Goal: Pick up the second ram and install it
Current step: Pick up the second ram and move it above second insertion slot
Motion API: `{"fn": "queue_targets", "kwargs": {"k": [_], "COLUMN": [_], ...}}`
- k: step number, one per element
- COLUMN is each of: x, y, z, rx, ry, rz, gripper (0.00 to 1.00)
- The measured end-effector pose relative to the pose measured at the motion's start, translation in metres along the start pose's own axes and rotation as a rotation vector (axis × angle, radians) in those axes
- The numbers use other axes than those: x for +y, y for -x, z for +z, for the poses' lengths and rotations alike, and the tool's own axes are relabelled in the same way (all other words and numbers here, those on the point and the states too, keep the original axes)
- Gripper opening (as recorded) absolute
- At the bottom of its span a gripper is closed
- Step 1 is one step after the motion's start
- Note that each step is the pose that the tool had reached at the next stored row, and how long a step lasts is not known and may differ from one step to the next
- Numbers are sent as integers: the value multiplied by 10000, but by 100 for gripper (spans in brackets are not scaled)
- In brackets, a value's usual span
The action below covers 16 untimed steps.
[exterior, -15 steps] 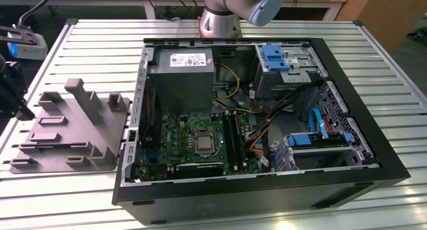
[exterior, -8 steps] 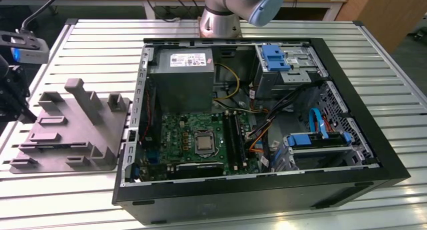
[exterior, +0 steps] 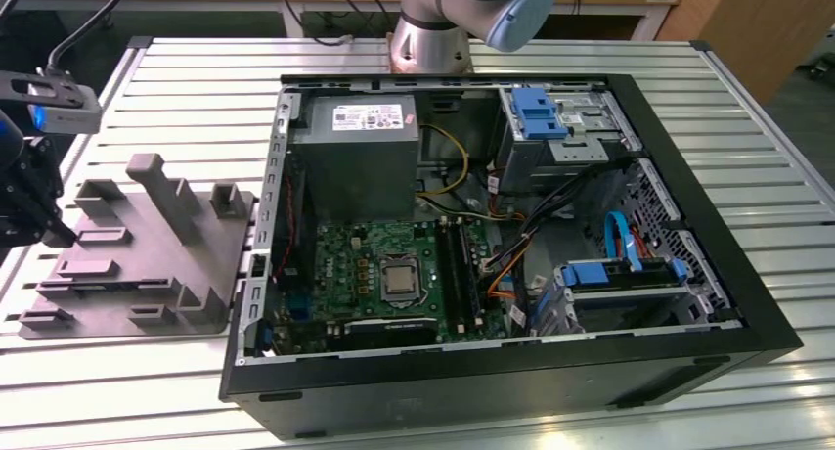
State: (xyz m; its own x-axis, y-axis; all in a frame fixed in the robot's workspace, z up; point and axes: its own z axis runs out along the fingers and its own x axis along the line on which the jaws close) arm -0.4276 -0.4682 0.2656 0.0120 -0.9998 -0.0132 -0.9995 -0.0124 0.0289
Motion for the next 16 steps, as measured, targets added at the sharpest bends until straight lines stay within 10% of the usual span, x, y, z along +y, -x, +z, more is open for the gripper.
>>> {"fn": "queue_targets", "kwargs": {"k": [16], "x": [3], "y": [-73], "z": [166], "rx": [-1], "ry": [-1], "rz": [-14], "gripper": [10]}}
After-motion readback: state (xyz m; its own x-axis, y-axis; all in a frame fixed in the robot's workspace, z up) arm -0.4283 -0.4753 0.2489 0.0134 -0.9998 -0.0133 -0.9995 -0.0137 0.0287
